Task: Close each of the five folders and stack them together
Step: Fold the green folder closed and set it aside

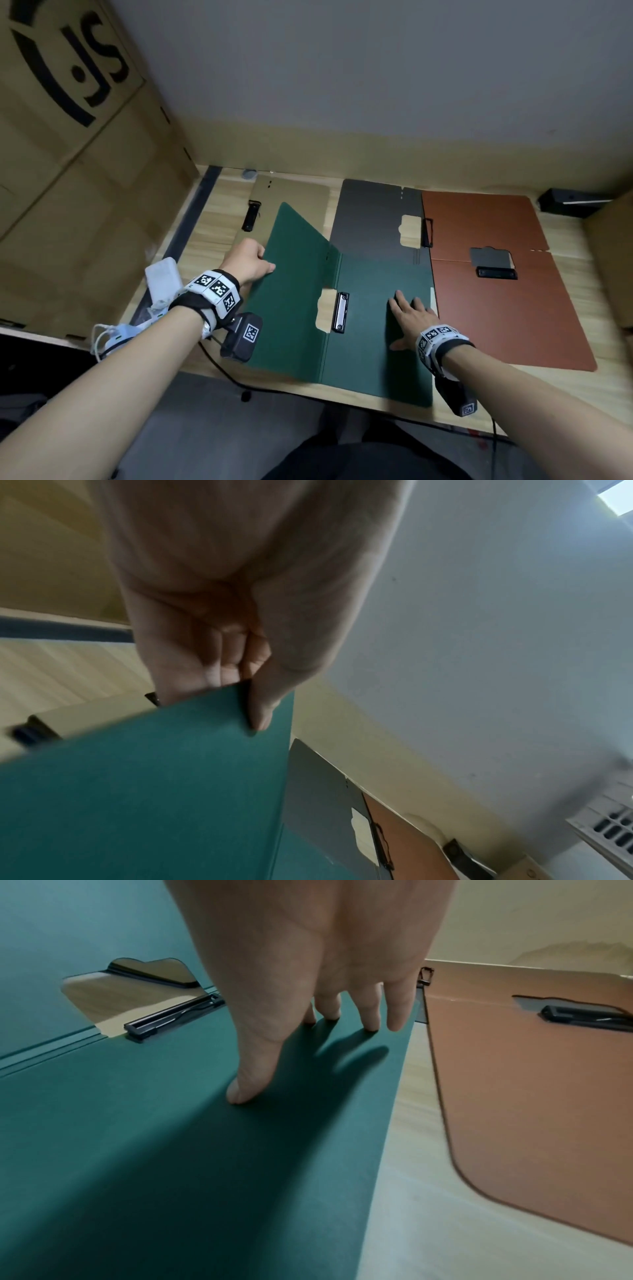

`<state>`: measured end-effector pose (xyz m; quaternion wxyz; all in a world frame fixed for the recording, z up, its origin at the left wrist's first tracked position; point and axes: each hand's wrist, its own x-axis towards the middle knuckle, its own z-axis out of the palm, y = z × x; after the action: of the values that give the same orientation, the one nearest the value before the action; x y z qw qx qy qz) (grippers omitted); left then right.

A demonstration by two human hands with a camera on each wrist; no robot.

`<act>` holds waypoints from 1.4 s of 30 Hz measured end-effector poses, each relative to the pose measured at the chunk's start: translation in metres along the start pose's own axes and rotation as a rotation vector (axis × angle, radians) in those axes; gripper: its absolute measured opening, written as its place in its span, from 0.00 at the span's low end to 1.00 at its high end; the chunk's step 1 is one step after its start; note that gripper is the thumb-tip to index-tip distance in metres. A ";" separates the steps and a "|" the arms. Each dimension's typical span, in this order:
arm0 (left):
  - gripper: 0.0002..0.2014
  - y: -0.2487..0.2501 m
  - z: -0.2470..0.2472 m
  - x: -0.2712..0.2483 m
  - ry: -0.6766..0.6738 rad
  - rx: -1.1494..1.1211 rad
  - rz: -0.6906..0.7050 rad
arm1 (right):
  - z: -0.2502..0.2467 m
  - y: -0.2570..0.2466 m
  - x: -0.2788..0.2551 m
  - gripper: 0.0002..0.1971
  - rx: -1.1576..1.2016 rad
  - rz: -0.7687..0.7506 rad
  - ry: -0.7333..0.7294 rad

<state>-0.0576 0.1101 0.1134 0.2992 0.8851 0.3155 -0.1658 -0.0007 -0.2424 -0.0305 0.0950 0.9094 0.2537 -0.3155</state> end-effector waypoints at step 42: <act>0.23 0.020 0.197 0.017 -0.247 -0.003 -0.107 | 0.014 0.053 0.001 0.25 0.706 0.285 0.124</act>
<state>-0.0523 -0.0190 -0.0371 0.3279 0.8393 0.3232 -0.2890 0.0197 -0.2918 -0.0412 -0.1968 0.9297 0.0059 -0.3113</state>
